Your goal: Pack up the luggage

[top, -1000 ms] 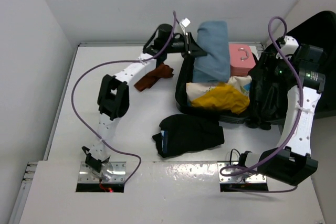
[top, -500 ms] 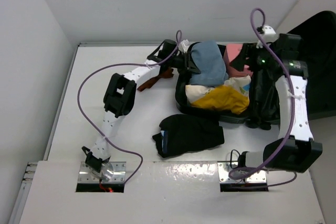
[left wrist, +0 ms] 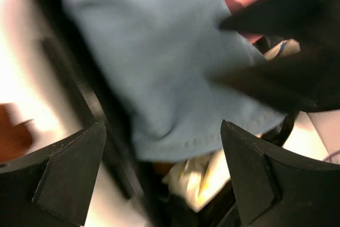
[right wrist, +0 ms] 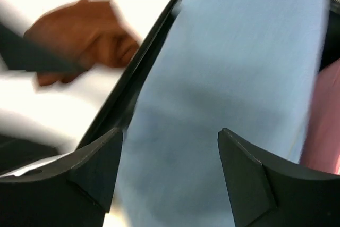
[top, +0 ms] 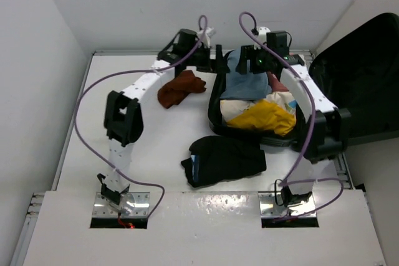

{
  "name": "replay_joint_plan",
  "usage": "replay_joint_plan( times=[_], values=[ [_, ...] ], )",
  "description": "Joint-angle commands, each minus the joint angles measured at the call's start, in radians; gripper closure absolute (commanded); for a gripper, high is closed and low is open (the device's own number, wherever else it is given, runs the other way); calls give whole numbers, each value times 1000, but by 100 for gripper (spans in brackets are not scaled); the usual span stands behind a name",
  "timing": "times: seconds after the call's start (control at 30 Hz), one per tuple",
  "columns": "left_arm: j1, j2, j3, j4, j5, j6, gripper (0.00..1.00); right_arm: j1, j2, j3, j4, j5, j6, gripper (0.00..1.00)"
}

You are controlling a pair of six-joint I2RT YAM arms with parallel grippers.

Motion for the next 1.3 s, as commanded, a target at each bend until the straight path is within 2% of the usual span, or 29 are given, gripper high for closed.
replay_joint_plan(
  times=[0.0, 0.07, 0.13, 0.2, 0.3, 0.4, 0.53, 0.6, 0.63, 0.67, 0.73, 0.83, 0.9, 0.93, 0.97, 1.0, 1.03, 1.07, 1.1, 1.13, 1.17, 1.2, 1.27],
  values=[
    [62, -245, -88, 65, -51, 29, 6, 14, 200, 159, 36, 187, 28, 28],
    [121, -297, -178, 90, -135, 38, 4, 5, 295, 218, -2, 236, 65, 28],
    [173, -331, -243, 90, -240, 69, 3, 12, 340, 206, 2, 238, 61, 28],
    [206, -331, -255, 62, -258, 102, 1, 20, 368, 191, -16, 244, 35, 28],
    [217, -247, -219, -37, -313, 186, 1, 26, 380, 111, -32, 244, 39, 28],
    [205, -134, -150, -142, -382, 279, 1, 26, 336, 48, -47, 233, 22, 28],
    [196, 6, -65, -228, -396, 407, 1, 13, 239, 51, -47, 140, 6, 18],
    [184, 54, -15, -281, -433, 434, 1, 11, 175, 97, -93, 60, -5, 15],
    [184, 78, 7, -306, -457, 434, 1, 11, 167, 185, -120, 37, -11, 15],
    [184, 127, 42, -327, -476, 458, 1, 17, 137, 215, -204, 20, -22, 14],
    [184, 161, 52, -357, -506, 458, 1, 14, 98, 290, -266, -26, -40, 12],
    [171, 209, 61, -396, -572, 469, 3, 3, 12, 322, -332, -74, -71, 11],
    [162, 218, 61, -406, -573, 496, 16, -23, -62, 321, -370, -115, -91, 11],
    [162, 227, 61, -406, -563, 497, 40, -32, -77, 313, -381, -118, -99, 11],
    [162, 227, 61, -406, -563, 506, 53, -61, -135, 292, -387, -117, -109, 11],
    [176, 218, 61, -406, -483, 506, 64, -73, -159, 276, -404, -115, -113, 12],
    [176, 186, 71, -406, -441, 506, 80, -87, -182, 234, -407, -121, -108, 12],
    [188, 158, 71, -386, -409, 506, 86, -134, -205, 171, -409, -130, -103, 12],
    [199, 126, 71, -360, -285, 506, 88, -154, -289, 137, -400, -136, -103, 12],
    [199, 91, 71, -331, -232, 506, 88, -155, -320, 103, -400, -165, -117, 12],
    [199, 18, 71, -259, -194, 506, 89, -208, -385, -3, -385, -172, -125, 12],
    [190, -18, 71, -221, -103, 515, 89, -234, -443, -38, -371, -187, -134, 12],
    [178, -81, 71, -98, -56, 486, 94, -271, -514, -155, -351, -207, -160, 12]
  ],
)
